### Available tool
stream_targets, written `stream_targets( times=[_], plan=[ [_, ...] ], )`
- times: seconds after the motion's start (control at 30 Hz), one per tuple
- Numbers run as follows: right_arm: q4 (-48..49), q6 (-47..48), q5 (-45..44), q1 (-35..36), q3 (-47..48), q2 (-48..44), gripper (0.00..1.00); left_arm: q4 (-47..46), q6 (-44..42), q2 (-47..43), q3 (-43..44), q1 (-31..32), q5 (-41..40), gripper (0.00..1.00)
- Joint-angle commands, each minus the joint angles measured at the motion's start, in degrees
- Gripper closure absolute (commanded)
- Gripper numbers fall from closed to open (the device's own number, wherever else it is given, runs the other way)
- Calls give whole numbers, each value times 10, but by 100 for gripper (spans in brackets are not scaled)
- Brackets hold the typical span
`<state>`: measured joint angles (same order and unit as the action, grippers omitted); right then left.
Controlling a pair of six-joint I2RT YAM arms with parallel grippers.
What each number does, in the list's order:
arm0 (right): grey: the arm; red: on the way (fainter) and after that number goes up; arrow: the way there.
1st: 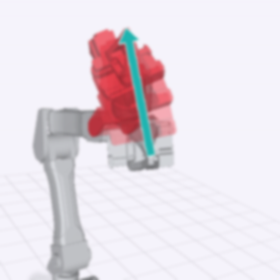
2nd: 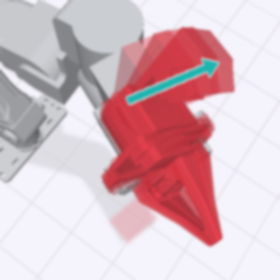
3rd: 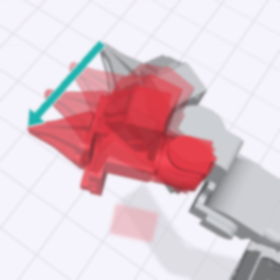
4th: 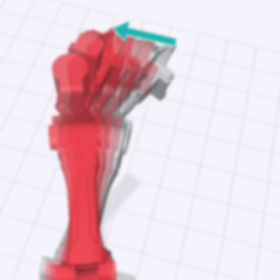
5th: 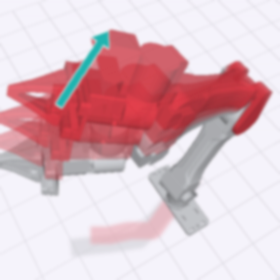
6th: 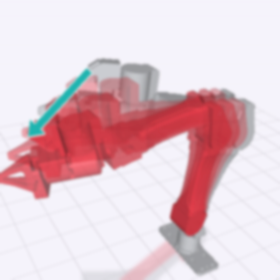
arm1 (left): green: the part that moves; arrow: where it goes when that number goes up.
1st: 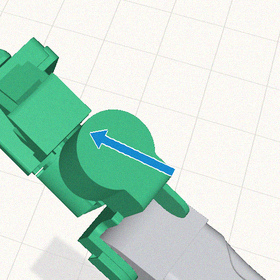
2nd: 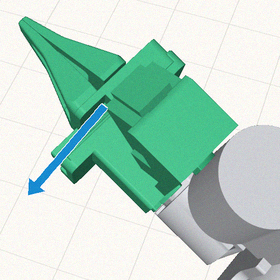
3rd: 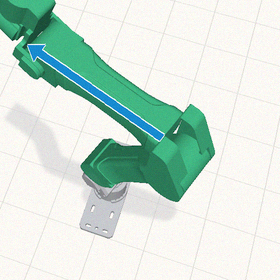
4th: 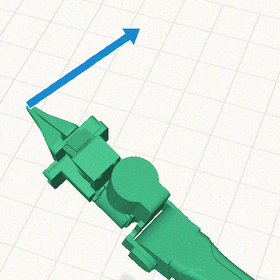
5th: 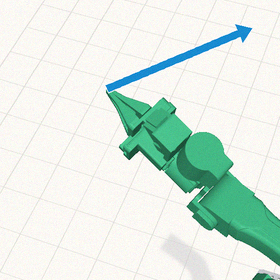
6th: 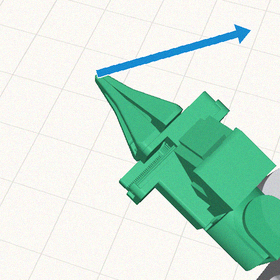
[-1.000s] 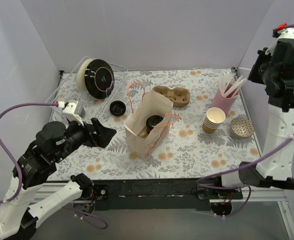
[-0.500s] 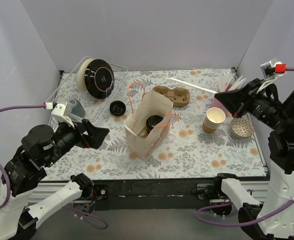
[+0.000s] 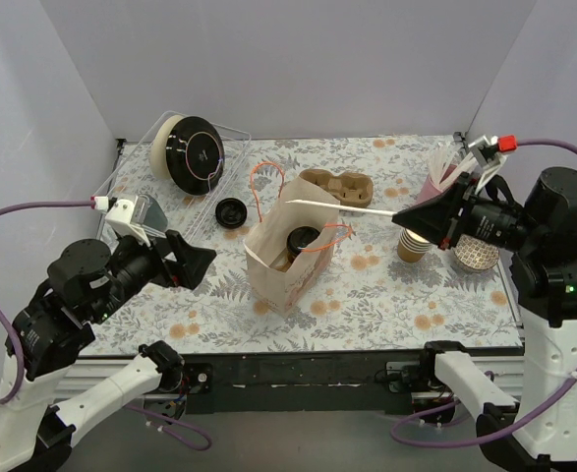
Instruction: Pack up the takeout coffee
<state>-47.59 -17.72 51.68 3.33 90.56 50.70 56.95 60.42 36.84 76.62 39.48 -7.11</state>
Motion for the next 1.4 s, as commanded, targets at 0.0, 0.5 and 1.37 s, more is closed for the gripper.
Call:
stream_targets(
  times=[0.0, 0.5, 1.37],
  plan=[
    [-69, 47, -33, 34, 51, 70, 99, -5, 0, 9, -3, 0, -10, 2],
    [-270, 111, -210, 215, 310, 314, 99, -3, 10, 20, 0, 0, -33, 2],
    [-181, -106, -455, 492, 249, 322, 99, 28, 41, -25, -10, 0, -20, 2]
  ],
)
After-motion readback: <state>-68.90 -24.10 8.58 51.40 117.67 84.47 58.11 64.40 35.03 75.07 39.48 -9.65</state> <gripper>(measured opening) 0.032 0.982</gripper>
